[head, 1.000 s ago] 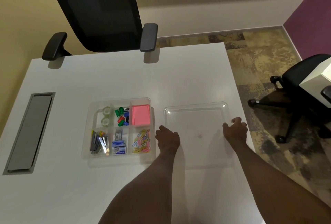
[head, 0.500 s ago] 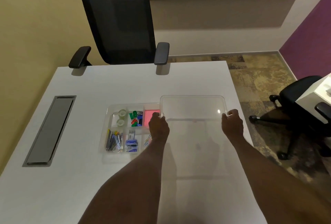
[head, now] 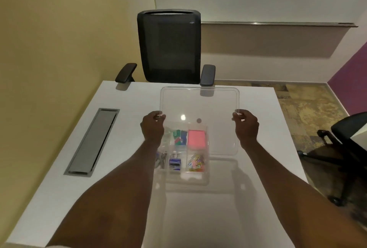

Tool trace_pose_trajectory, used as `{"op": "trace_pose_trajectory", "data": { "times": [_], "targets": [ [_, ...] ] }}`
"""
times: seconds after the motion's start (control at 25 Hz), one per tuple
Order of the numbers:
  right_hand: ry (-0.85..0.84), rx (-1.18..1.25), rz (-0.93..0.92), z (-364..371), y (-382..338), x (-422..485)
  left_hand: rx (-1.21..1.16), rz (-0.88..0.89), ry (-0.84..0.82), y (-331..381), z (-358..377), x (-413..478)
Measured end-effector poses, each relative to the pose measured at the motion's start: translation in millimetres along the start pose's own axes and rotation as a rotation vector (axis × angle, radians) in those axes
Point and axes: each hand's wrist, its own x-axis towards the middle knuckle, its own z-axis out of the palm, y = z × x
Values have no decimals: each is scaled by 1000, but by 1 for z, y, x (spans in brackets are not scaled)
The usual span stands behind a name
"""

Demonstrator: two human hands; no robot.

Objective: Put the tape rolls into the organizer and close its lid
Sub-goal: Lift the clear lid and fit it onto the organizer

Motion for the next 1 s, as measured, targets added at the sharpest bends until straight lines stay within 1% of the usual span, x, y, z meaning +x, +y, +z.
{"op": "trace_pose_trajectory", "data": {
  "times": [0.16,0.28,0.4,0.52,0.64,0.76,0.8,0.92,0.96,1.0],
  "targets": [
    [-22,143,-6,23,-32,-12,-221,-93,-41,7,-45,36],
    [-83,264,48,36,-42,-21,-331,-151,-77,5,-69,58],
    [-165,344,105,47,-49,-29,-449,-288,-122,-4,-88,72],
    [-190,401,127,56,-52,-37,-522,-402,-146,-14,-102,77],
    [-196,432,139,58,-49,-43,-512,-450,-223,-26,-115,77],
    [-211,456,184,57,-40,-48,-460,-430,-343,-42,-123,78],
    [-204,459,211,57,-37,-52,-411,-433,-389,-46,-125,78],
    [-164,424,259,60,-28,-60,-155,-467,-544,-55,-129,78],
    [-156,411,279,61,-25,-61,-139,-478,-570,-57,-130,78],
    [-152,397,293,63,-23,-61,-172,-486,-589,-60,-131,78]
  ]
}}
